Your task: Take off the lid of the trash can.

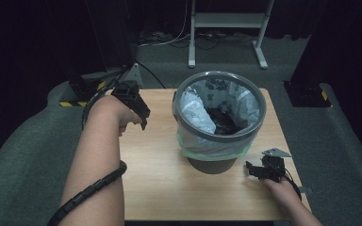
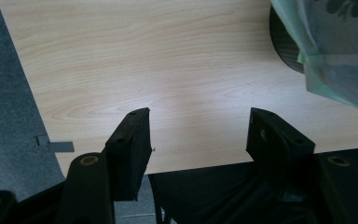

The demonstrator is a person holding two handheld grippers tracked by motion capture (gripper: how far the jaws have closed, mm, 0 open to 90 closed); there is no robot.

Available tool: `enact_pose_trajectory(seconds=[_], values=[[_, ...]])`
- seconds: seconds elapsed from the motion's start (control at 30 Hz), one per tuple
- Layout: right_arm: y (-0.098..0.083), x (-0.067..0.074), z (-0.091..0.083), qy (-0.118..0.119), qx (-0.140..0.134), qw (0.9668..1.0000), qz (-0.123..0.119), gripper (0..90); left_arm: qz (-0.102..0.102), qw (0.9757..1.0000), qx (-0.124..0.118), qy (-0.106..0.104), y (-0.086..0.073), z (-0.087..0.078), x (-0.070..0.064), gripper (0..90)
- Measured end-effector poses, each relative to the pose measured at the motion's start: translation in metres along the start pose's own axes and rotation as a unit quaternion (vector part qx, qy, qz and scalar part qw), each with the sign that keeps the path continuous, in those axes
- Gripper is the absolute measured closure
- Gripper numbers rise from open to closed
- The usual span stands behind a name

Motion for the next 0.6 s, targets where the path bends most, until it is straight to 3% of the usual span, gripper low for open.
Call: enact_pose_trajectory(seconds=[0.13,0.23,0.27,0.3,0.4,0.43,0.47,0.5,0.53,0.6], values=[[0.0,0.0,0.0,0.0,0.0,1.0,-0.001,12.4,-0.01,0.9995,-0.024,-0.018,0.008,-0.02,-0.014,40.3],[0.0,0.0,0.0,0.001,0.0,1.0,0.0,12.4,0.01,0.9991,-0.034,-0.023,0.013,-0.035,-0.022,40.9],[0.0,0.0,0.0,0.001,0.0,1.0,0.0,12.4,-0.006,0.9981,-0.05,-0.035,0.015,-0.038,-0.03,41.1],[0.0,0.0,0.0,0.001,0.0,1.0,0.0,12.4,-0.004,0.9976,-0.061,-0.033,0.018,-0.04,-0.033,41.5],[0.0,0.0,0.0,0.001,0.0,1.0,-0.001,12.4,0.015,0.998,-0.05,-0.035,0.017,-0.045,-0.044,42.8],[0.0,0.0,0.0,0.001,0.0,1.0,-0.001,12.4,0.006,0.9975,-0.058,-0.039,0.018,-0.046,-0.049,42.8],[0.0,0.0,0.0,0.001,0.0,1.0,-0.001,12.4,0.017,0.9976,-0.055,-0.039,0.018,-0.048,-0.051,42.8],[0.0,0.0,0.0,0.001,0.0,1.0,-0.001,12.4,0.007,0.9973,-0.061,-0.042,0.02,-0.049,-0.056,42.8],[0.0,0.0,0.0,0.002,0.0,1.0,-0.001,12.4,0.018,0.9976,-0.052,-0.042,0.019,-0.051,-0.058,43.0],[0.0,0.0,0.0,0.002,0.0,1.0,-0.001,12.4,0.019,0.9973,-0.057,-0.041,0.021,-0.053,-0.064,43.2]])
Point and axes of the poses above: each handheld gripper's, and its own axes: z roughly forward along the jaws, y roughly out of its top, x roughly to its left, the point moved 7 cm from there along z, roughly forward along the jaws, and after that the axes turned 2 degrees about -y, right-handed, at the moved point
